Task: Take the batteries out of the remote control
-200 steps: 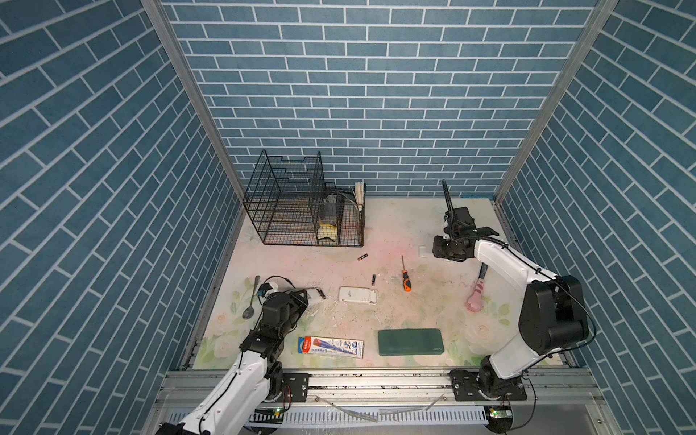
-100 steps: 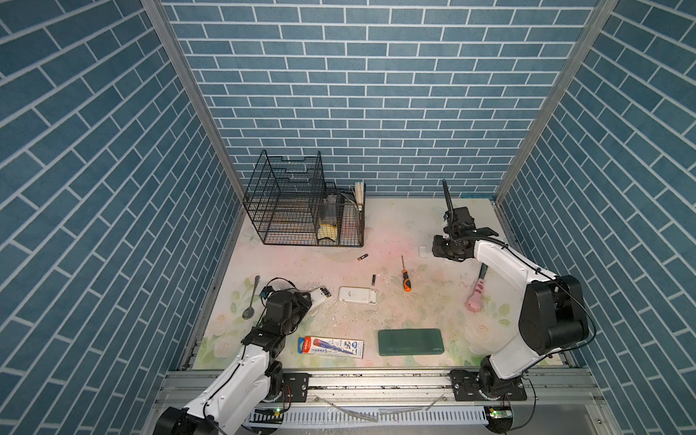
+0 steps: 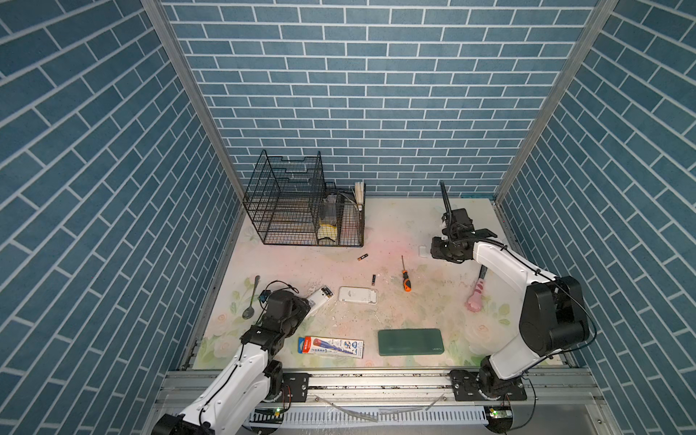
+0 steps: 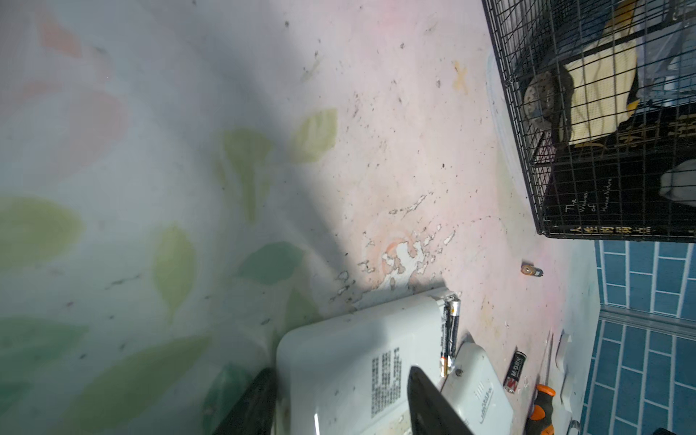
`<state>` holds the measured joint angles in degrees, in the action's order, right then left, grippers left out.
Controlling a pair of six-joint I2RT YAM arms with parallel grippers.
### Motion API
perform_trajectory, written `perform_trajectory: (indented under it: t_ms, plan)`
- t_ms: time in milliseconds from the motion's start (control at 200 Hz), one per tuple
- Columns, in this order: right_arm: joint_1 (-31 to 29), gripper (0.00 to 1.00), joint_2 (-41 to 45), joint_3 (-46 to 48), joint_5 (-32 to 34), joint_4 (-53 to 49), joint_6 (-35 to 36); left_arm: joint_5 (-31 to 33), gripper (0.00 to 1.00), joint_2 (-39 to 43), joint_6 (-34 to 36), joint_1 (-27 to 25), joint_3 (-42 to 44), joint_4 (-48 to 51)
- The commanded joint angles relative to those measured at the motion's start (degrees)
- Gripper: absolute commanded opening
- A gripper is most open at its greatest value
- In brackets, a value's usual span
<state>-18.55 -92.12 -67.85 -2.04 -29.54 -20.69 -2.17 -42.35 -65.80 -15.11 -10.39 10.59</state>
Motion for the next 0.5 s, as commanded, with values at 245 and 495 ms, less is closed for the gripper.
perform_trajectory:
  t_ms: [245, 495]
  plan:
    - [-4.83, 0.42, 3.44, 2.54, -1.03, -4.09, -1.13, 5.50, 0.60, 3.92, 1.45, 0.27, -6.33, 17.03]
    - [-12.05, 0.44, 4.11, 7.88, -5.86, -2.21, -6.71, 7.38, 0.60, 2.43, 5.69, 0.26, -14.70, 23.90]
